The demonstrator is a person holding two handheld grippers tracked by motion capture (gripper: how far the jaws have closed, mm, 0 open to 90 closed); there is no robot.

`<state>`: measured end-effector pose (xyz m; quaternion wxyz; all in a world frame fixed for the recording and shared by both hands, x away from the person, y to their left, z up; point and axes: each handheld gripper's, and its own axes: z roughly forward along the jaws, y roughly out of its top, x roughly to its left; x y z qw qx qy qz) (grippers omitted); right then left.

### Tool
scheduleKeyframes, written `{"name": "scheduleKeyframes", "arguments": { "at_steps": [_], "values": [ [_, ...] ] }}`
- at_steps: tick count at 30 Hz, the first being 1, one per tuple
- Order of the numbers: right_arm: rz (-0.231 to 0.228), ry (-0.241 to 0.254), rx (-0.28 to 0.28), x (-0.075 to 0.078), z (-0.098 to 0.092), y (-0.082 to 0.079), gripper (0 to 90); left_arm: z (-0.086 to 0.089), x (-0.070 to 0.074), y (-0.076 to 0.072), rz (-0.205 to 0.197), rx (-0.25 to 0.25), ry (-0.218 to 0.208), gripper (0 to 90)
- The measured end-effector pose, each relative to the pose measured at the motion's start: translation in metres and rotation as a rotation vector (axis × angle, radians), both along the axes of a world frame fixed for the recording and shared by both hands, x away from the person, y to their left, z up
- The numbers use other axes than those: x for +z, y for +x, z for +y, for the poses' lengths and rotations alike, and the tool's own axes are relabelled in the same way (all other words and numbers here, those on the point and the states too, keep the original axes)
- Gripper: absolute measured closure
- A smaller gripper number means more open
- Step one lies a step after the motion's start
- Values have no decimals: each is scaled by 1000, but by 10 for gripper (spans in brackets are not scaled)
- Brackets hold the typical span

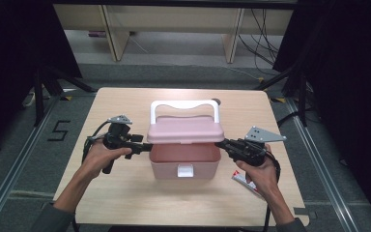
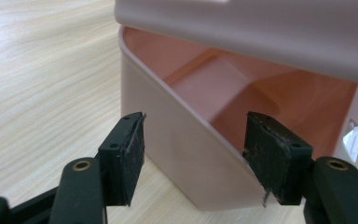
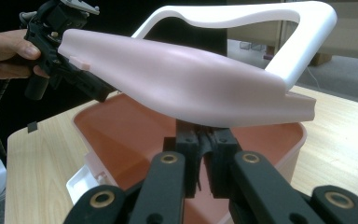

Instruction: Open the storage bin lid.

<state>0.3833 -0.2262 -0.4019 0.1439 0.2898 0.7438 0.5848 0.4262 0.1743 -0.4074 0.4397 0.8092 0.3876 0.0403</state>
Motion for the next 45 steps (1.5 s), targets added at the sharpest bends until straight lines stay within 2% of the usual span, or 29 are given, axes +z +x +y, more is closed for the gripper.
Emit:
{"name": "scheduleKeyframes", "arguments": {
  "at_steps": [2,3,5,8,9,11,12,13,16,18,20,22,24,25,27,29,31,36,37,38,40,41,44,45],
  "values": [
    [-7,-1,0,0,0,1,862,-4,0,0,1,-10,18,387],
    [20,16,-4,0,1,-1,862,-6,-1,0,1,-8,24,394],
    [1,7,1,1,0,1,861,-8,-1,-1,-1,-17,24,436],
    [16,11,5,1,1,1,861,-12,-4,-1,-3,-33,27,500],
    [-1,1,-1,1,0,2,861,-13,-5,-1,-4,-39,30,534],
    [18,3,1,2,0,1,862,-15,-7,-1,-1,-34,31,538],
    [3,2,6,2,0,3,862,-15,-7,-2,-1,-33,31,539],
    [21,0,1,3,0,2,863,-15,-7,-2,-1,-27,28,541],
    [17,-2,-7,2,-1,5,862,-15,-8,-5,-14,-20,24,548],
    [24,-2,-17,0,-3,10,864,-15,-8,-5,-12,-17,21,554],
    [42,18,-15,-1,-3,15,865,-15,-8,-6,-17,-14,25,558],
    [28,-2,-28,-1,-5,22,866,-16,-8,-7,-24,-13,33,564],
    [50,4,-31,0,-5,26,866,-16,-8,-8,-25,-13,33,569],
    [34,-2,-28,0,-6,30,865,-16,-8,-6,-38,-24,29,572],
    [34,10,-31,1,-5,35,867,-17,-8,-7,-35,-19,24,577],
    [33,-3,-27,2,-3,40,868,-16,-8,-7,-32,-27,25,581],
    [28,5,-29,3,-1,45,868,-16,-8,-9,-28,-9,24,584],
    [41,14,-32,5,3,55,870,-15,-7,-10,-15,-18,17,595],
    [26,20,-22,5,3,58,870,-15,-7,-10,-17,-19,19,598],
    [38,17,-35,5,3,58,870,-14,-7,-10,-12,-26,18,599],
    [34,14,-36,6,3,62,870,-15,-7,-10,-18,-16,14,600],
    [37,29,-29,5,3,64,870,-15,-7,-10,-15,-19,16,601],
    [29,15,-49,3,2,70,869,-16,-7,-11,-16,-18,18,602],
    [32,25,-49,2,2,72,869,-16,-7,-11,-20,-19,24,602]
  ]
}}
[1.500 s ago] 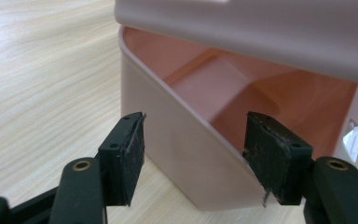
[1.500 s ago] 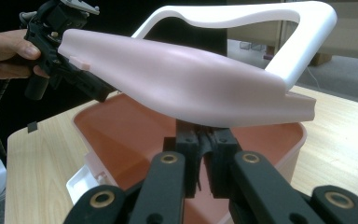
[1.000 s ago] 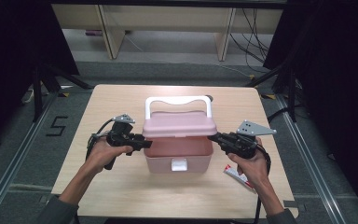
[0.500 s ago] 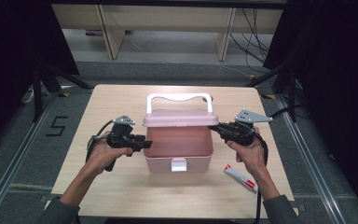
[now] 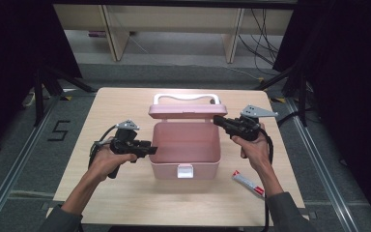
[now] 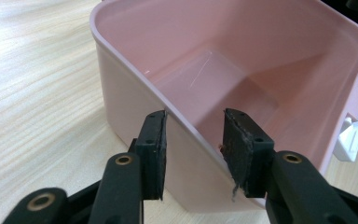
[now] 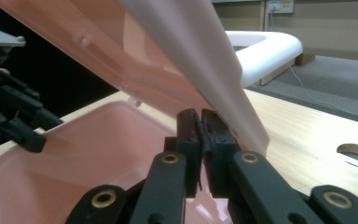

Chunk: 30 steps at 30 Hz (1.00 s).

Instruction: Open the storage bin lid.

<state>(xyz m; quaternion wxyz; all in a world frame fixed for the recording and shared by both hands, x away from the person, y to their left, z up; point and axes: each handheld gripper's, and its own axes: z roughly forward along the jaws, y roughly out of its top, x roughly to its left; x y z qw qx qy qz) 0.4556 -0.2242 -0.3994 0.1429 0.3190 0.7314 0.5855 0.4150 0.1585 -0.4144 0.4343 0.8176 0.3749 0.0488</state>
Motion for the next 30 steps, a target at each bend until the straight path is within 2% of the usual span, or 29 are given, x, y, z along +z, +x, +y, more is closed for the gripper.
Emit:
{"name": "scheduleKeyframes", "arguments": {
  "at_steps": [3,4,7,11,13,14,15,16,18,19,20,21,23,24,25,26,27,28,29,30],
  "values": [
    [17,9,-15,-2,0,5,869,0,0,0,2,-6,3,602],
    [-4,6,-17,-3,0,9,869,0,0,0,0,-1,5,603],
    [26,14,-41,-2,0,13,868,-1,0,0,-4,4,2,603],
    [16,5,-39,-3,0,23,869,-1,0,-1,-3,6,4,603],
    [32,5,-46,-3,0,25,870,-1,0,-1,-2,6,4,603],
    [8,-15,-55,-3,0,27,871,-1,0,-1,-3,7,8,603],
    [36,-2,-57,-4,2,26,871,-1,0,-1,-7,4,9,603],
    [40,-8,-64,-3,1,28,871,-1,0,-1,-7,3,10,603],
    [21,-8,-60,-6,1,32,872,-1,0,-1,-7,3,9,604],
    [44,-9,-72,-6,2,32,872,-1,0,-1,-6,4,9,604],
    [10,-25,-74,-7,1,35,872,-1,0,-1,-6,4,8,604],
    [36,-22,-76,-7,2,35,871,-1,0,-1,-3,7,7,604],
    [26,-33,-83,-9,2,39,872,-1,0,-1,-5,6,9,604],
    [46,-21,-79,-11,3,39,872,-1,0,-1,-7,4,9,603],
    [20,-38,-88,-12,2,41,872,-1,0,-1,-6,4,9,603],
    [55,-28,-80,-13,3,41,871,-1,0,-1,-6,5,8,603],
    [55,-38,-88,-14,3,42,871,-1,0,-1,-7,5,8,603],
    [34,-45,-91,-15,3,43,871,-1,0,-1,-7,5,7,603],
    [43,-32,-88,-16,3,44,872,-1,0,-1,-7,6,6,603],
    [84,-18,-93,-15,5,42,872,-1,0,-1,-7,6,6,603]
  ]
}}
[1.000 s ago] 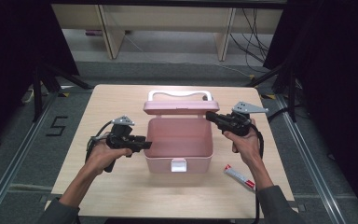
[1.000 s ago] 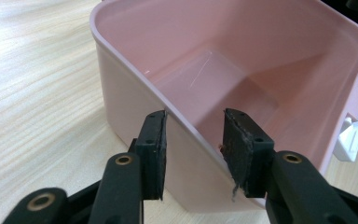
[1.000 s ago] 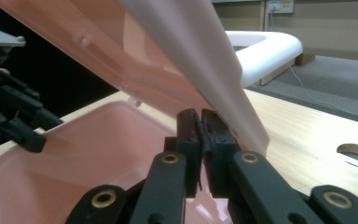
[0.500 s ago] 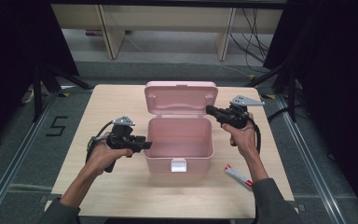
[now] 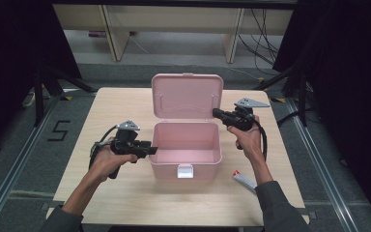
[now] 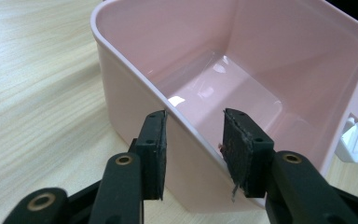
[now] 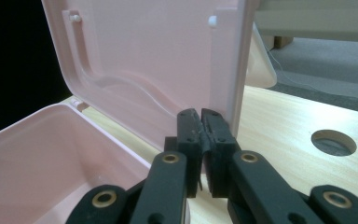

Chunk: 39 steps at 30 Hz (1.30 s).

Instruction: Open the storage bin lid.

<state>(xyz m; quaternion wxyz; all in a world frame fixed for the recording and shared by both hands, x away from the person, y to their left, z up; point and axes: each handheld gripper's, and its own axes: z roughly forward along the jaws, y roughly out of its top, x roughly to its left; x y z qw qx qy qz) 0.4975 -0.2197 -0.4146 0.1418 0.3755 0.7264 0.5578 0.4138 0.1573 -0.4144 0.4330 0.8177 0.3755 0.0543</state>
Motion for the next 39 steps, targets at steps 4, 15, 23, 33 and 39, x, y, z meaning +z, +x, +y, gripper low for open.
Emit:
{"name": "scheduleKeyframes", "arguments": {
  "at_steps": [4,15,23,33,39],
  "values": [
    [-5,-13,7,-1,0,3,871,0,0,0,0,-1,0,603],
    [0,-3,-6,-6,2,9,871,0,0,0,-3,2,-3,603],
    [36,-7,-25,-10,4,11,863,0,0,-1,1,-11,-4,603],
    [19,-44,-59,-9,-5,10,833,0,1,-3,-3,-7,1,611],
    [24,-109,-92,8,-13,-11,813,0,1,-4,-8,-3,-3,619]
  ]
}}
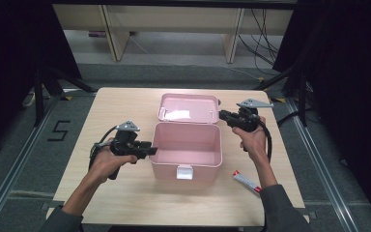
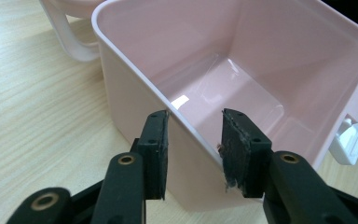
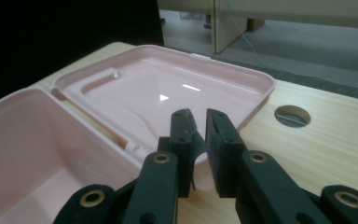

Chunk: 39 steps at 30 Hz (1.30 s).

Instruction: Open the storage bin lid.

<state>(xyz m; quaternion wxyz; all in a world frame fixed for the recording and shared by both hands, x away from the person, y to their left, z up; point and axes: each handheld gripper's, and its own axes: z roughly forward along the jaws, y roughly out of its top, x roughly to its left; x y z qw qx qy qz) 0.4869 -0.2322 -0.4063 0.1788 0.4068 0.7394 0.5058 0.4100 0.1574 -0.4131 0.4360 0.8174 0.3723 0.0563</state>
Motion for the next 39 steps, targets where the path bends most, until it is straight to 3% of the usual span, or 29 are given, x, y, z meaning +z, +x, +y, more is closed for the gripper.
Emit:
{"name": "scheduleKeyframes", "arguments": {
  "at_steps": [3,6,7,13,15,16,17,18,20,21,25,28,33,34,37,39],
  "values": [
    [-2,-26,-5,4,-4,-10,790,0,1,-1,-4,5,0,628],
    [21,-12,-1,6,-5,-20,771,0,1,-3,-6,8,3,633],
    [6,-40,3,6,-6,-21,766,0,1,-3,-3,4,3,633],
    [32,-70,6,9,-4,-35,755,-3,2,-7,-3,3,3,629],
    [19,-68,33,11,-4,-37,751,-3,2,-8,-7,8,2,628],
    [5,-101,22,13,-6,-39,748,-4,2,-8,-5,10,0,628],
    [21,-73,17,14,-5,-42,746,-3,3,-8,-3,4,7,628],
    [28,-94,35,16,-8,-45,741,-3,3,-8,-2,4,8,628],
    [31,-99,18,16,-9,-50,734,-4,3,-8,-5,8,6,628],
    [16,-124,33,17,-13,-52,729,-4,3,-8,-8,3,17,628],
    [48,-140,39,17,-24,-67,708,-4,3,-8,-3,-1,14,628],
    [42,-167,30,14,-31,-79,703,-4,3,-8,-3,1,15,628],
    [95,-206,6,4,-42,-95,684,-5,3,-8,-11,8,19,628],
    [106,-216,3,1,-44,-97,684,-3,4,-8,-12,-10,41,628],
    [134,-234,7,-6,-46,-103,679,-5,3,-9,-17,4,25,629],
    [128,-266,5,-10,-49,-105,674,-5,3,-9,-15,2,26,630]
  ]
}}
